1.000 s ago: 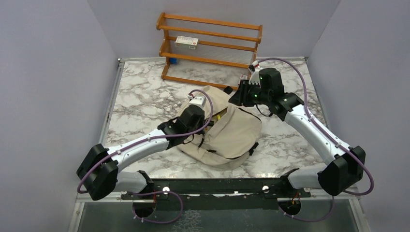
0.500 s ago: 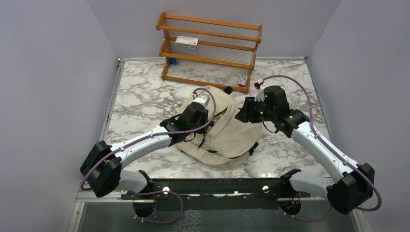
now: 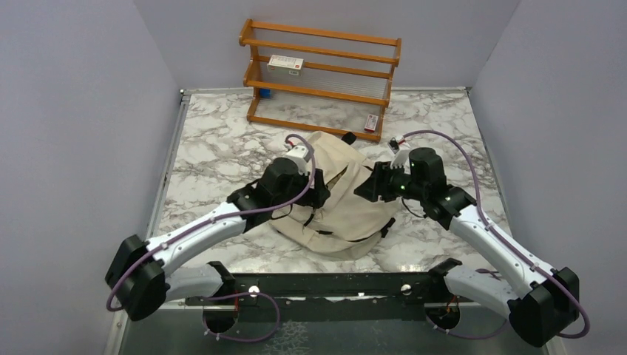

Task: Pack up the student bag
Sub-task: Place the stationery in the student bag, then zip the student bag at the center of the board.

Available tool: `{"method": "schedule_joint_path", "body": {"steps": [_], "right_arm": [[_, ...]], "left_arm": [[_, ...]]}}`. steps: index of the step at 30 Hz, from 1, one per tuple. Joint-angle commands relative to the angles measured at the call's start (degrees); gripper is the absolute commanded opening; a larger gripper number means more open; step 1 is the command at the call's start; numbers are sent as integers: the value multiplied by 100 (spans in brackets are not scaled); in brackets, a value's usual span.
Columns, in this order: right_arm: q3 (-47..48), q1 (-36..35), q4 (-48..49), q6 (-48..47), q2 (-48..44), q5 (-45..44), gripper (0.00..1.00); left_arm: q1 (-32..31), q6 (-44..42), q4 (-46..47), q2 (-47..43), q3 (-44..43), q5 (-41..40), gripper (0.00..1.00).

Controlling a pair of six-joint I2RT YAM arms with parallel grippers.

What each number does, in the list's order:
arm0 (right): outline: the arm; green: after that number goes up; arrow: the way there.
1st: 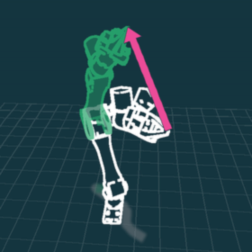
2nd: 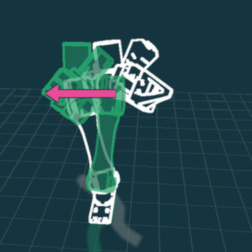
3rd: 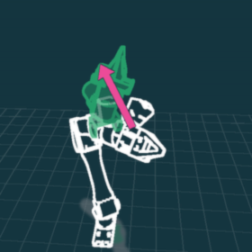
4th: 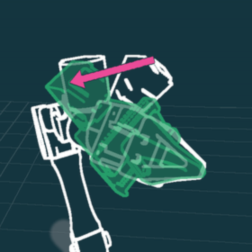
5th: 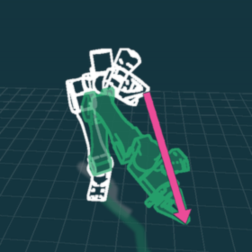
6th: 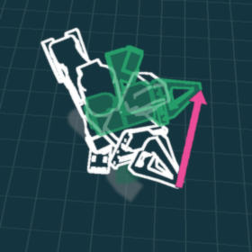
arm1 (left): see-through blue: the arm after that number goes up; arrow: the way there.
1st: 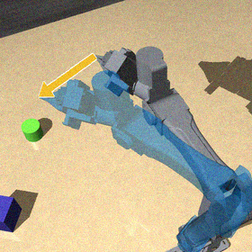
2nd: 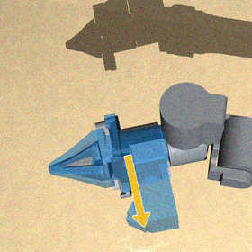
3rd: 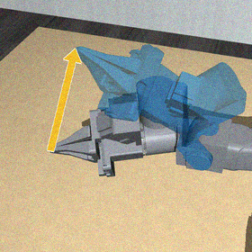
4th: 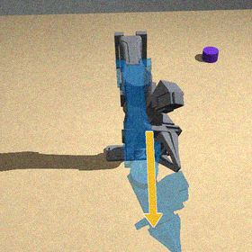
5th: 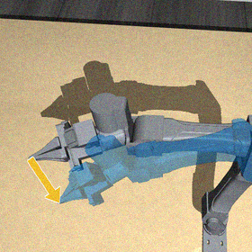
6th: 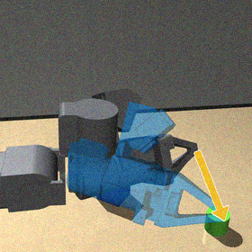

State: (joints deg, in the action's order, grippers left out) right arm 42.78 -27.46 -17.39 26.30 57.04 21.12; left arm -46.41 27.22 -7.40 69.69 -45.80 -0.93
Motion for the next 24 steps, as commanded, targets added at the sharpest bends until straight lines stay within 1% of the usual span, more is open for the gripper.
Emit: {"method": "schedule_joint_path", "body": {"steps": [1, 5, 8, 10, 13, 17, 20, 22, 24], "right_arm": [[178, -440, 634, -60, 79, 29, 56], [657, -1433, 586, -759, 663, -589, 54], [821, -2175, 675, -1748, 926, -1100, 52], [880, -2517, 674, -2382, 1079, -1296, 53], [948, -2656, 678, -2825, 1222, -1312, 53], [634, -2671, 1527, -3390, 1177, -1111, 54], [350, -2774, 2097, -4169, 1101, -905, 53], [265, -2907, 2224, -4718, 1077, -792, 51], [131, -3188, 2263, -5569, 1040, -712, 49]], "left_arm": [[409, 199, 120, -1060, 416, -15, 80], [812, 577, -66, -1821, 837, -211, 81], [1022, 1175, -505, -2301, 1152, -728, 81], [1099, 1604, -789, -2589, 1392, -984, 81], [1117, 2104, -945, -3039, 1796, -1070, 81], [1117, 2465, -1016, -3539, 2160, -1001, 81], [1117, 2544, -1151, -3771, 2295, -952, 81], [1117, 2555, -1236, -3842, 2320, -894, 81], [1117, 2528, -1252, -3878, 2336, -822, 81]]}}
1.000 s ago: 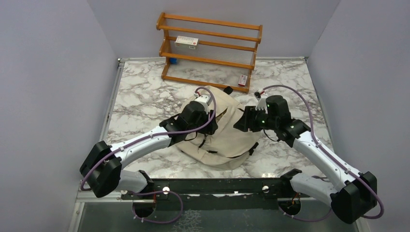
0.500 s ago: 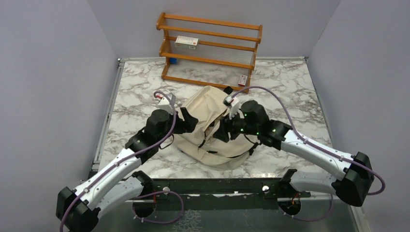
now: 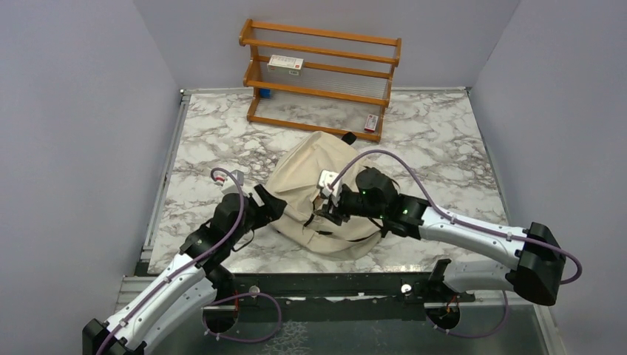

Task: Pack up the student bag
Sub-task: Zip the student bag at the center of the board.

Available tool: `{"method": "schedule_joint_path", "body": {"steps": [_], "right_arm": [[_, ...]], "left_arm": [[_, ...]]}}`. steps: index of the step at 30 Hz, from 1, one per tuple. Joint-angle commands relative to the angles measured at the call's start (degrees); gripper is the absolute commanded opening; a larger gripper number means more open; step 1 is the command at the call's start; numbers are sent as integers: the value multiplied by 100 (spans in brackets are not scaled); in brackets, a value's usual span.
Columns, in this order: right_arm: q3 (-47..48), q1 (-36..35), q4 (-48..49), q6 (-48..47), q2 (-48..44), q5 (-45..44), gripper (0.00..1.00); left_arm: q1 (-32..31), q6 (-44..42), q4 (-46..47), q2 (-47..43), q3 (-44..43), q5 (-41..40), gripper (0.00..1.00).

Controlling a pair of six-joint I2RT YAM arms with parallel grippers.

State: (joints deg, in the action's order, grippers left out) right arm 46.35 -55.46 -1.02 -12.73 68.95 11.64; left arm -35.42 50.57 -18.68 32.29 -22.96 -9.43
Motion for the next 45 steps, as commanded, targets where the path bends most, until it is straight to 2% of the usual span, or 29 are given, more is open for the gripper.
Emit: {"method": "schedule_joint_path", "body": {"steps": [1, 7, 13, 21, 38, 45], "right_arm": [[-299, -614, 651, -2069, -160, 93, 49], [-14, -1471, -565, -3526, 269, -548, 48], [262, -1769, -1127, -4397, 1011, -1408, 42], [399, -1819, -663, -5359, 1552, -1766, 46], [800, -1819, -384, -5650, 2289, -1968, 47], [925, -1806, -653, -5494, 2403, -1921, 42]], "left_arm": [[18, 185, -127, -151, 67, 43, 81], [18, 199, -119, -71, 91, 31, 81], [18, 190, -116, -118, 56, 18, 78], [18, 73, -115, -197, 42, 52, 77], [18, 154, -57, -514, 351, 290, 76], [18, 224, -46, -643, 415, 266, 76]]}}
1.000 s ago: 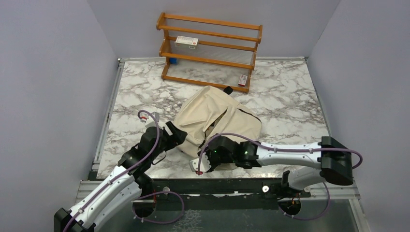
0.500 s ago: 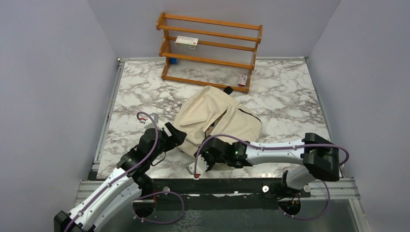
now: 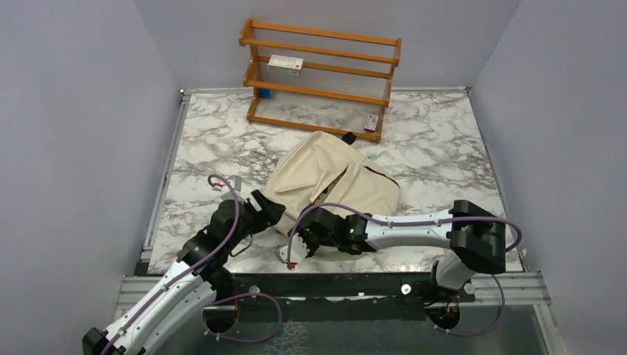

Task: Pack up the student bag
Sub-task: Zip the student bag at the center of the board.

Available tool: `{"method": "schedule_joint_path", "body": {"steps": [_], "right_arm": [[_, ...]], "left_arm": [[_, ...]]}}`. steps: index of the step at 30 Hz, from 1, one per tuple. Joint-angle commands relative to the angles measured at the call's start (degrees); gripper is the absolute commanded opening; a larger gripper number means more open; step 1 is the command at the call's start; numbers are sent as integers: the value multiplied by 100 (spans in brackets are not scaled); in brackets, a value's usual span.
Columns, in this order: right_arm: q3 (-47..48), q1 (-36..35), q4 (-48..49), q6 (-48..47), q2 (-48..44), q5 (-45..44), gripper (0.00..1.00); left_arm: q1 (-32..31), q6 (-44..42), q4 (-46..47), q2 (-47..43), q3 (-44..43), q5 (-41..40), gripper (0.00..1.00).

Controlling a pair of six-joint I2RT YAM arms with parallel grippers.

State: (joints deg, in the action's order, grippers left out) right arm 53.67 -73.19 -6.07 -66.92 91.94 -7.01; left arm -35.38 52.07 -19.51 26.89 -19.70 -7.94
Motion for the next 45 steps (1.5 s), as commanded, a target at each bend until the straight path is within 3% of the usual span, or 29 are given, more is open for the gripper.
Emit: {"method": "schedule_joint_path", "body": {"steps": [1, 13, 20, 29, 41, 45], "right_arm": [[196, -24, -208, -51, 106, -51, 42], [192, 155, -803, 209, -59, 86, 43], [201, 284, -681, 187, 8, -94, 41], [361, 450, -423, 235, 222, -240, 29], [419, 497, -301, 1017, -48, 250, 1], [305, 514, -288, 1342, -144, 426, 1]], "left_arm": [[13, 76, 44, -105, 83, 125, 76], [13, 136, 64, -140, 128, 183, 76], [13, 167, 96, -152, 143, 208, 76], [13, 141, 60, -189, 107, 211, 76], [13, 158, 8, -249, 120, 184, 76], [13, 154, 1, -221, 92, 179, 76]]}}
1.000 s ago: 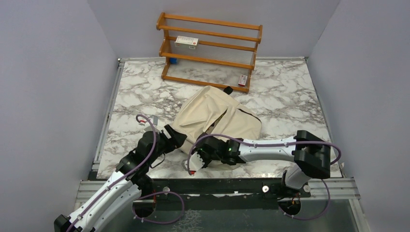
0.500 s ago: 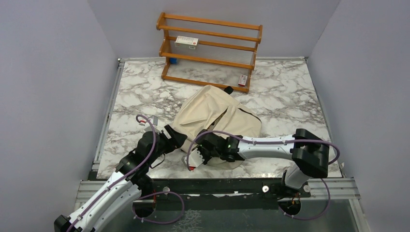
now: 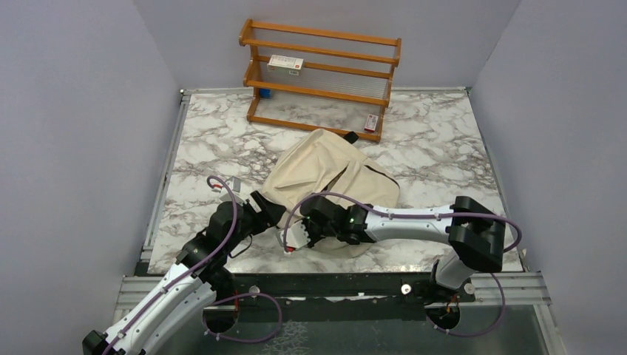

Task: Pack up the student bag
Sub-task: Zip the student bag at the center of the board.

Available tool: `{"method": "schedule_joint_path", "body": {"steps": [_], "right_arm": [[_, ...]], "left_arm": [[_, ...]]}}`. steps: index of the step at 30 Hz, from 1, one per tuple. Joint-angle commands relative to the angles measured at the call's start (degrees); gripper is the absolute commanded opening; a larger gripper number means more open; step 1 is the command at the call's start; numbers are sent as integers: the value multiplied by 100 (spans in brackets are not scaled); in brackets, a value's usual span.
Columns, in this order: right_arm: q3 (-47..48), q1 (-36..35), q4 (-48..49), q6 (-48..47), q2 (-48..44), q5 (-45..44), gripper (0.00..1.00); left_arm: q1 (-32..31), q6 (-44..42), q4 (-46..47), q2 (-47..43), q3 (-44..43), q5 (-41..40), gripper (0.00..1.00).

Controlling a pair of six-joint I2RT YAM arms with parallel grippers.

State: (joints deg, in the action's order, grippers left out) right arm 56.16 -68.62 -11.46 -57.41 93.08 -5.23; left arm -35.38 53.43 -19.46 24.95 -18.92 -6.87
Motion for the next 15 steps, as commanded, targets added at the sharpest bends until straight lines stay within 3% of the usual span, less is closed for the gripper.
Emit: {"method": "schedule_joint_path", "body": {"steps": [1, 10, 13, 15], "right_arm": [[7, 59, 280, 458, -286, 266, 1], [-168, 77, 437, 586, -312, 217, 19], [-139, 77, 400, 566, -275, 165, 19], [-129, 77, 399, 587, -264, 183, 13]], "left_arm": [[13, 6, -1, -13, 7, 79, 76], [13, -34, 25, 96, -7, 63, 76], [13, -27, 75, 124, -7, 55, 76], [13, -17, 93, 133, -7, 55, 76]]}}
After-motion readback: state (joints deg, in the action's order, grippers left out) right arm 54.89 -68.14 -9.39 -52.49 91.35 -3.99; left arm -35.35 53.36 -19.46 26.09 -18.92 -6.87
